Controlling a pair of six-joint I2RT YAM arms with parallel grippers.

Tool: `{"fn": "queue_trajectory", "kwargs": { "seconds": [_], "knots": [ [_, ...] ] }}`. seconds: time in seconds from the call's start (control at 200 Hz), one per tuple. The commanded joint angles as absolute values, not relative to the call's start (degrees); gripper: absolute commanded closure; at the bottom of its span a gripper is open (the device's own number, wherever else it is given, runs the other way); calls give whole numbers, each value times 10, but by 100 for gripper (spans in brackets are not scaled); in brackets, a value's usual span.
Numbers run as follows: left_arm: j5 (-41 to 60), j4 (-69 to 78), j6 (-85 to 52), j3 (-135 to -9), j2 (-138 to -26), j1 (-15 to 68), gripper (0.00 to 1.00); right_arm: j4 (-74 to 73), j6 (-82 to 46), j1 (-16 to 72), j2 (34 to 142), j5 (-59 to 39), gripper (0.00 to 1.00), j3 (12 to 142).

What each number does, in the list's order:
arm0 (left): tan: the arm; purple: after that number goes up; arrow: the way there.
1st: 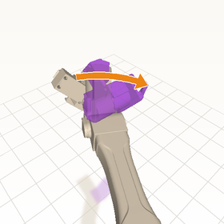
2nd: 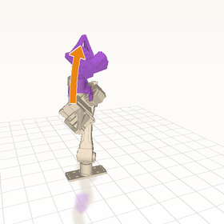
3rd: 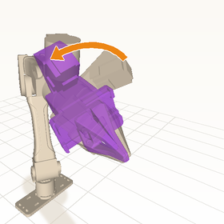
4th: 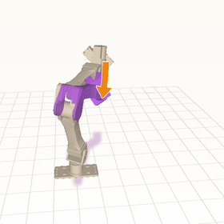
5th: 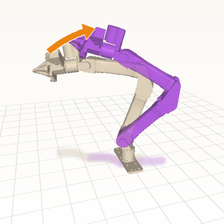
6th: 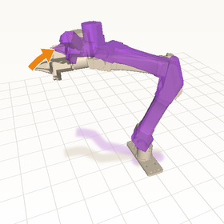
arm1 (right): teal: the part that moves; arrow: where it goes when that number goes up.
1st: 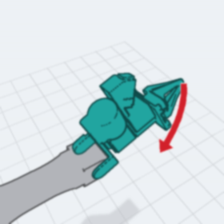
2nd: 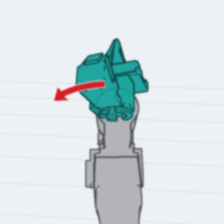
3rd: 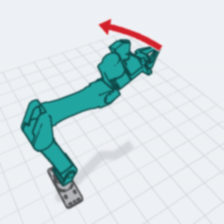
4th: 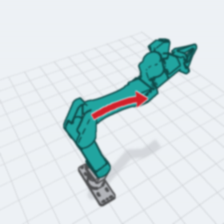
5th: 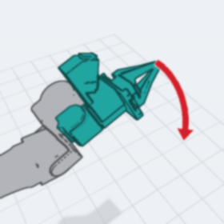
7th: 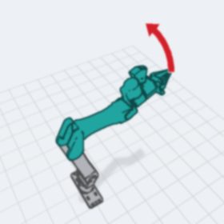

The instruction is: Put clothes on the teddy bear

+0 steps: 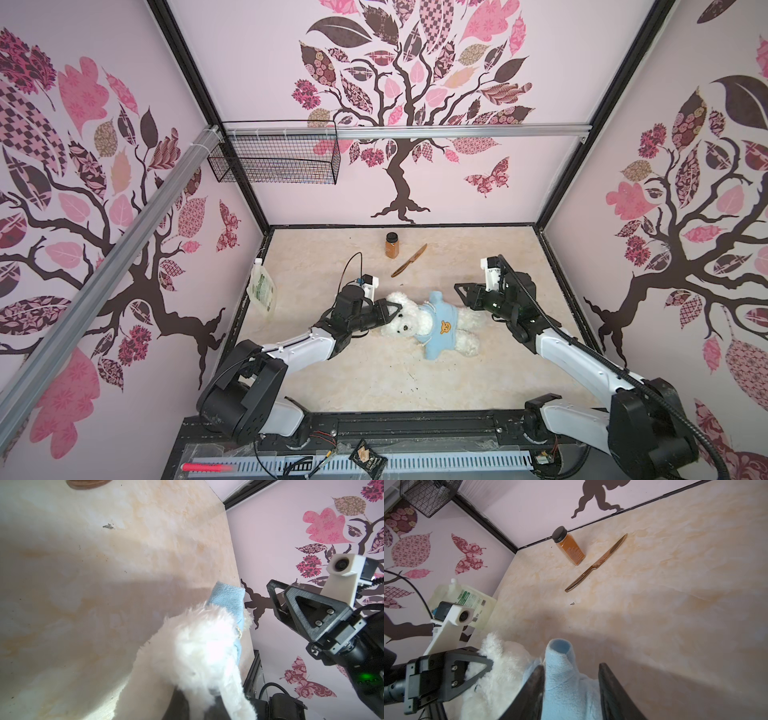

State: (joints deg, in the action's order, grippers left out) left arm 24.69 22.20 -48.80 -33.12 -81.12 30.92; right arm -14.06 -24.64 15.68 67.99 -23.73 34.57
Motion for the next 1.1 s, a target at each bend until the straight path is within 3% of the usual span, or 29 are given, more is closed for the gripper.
{"fn": "queue_trajectory", "kwargs": {
  "seconds": [0.0, 0.46, 0.63, 0.76, 0.935, 1.095],
  "knots": [
    [229, 245, -452, -319, -795, 310, 100, -117, -277, 159, 712, -299, 59, 342],
    [227, 239, -454, -318, -793, 312, 100, -178, -294, 159, 781, -294, 72, 298],
    [226, 238, -454, -320, -793, 312, 100, -195, -310, 160, 806, -310, 84, 291],
    [221, 232, -456, -320, -786, 312, 100, -184, -292, 159, 792, -259, 100, 282],
    [194, 213, -462, -316, -768, 309, 100, -152, -270, 155, 758, -173, 100, 278],
    [185, 202, -480, -309, -762, 296, 100, -149, -276, 130, 748, -159, 100, 272]
  ]
}}
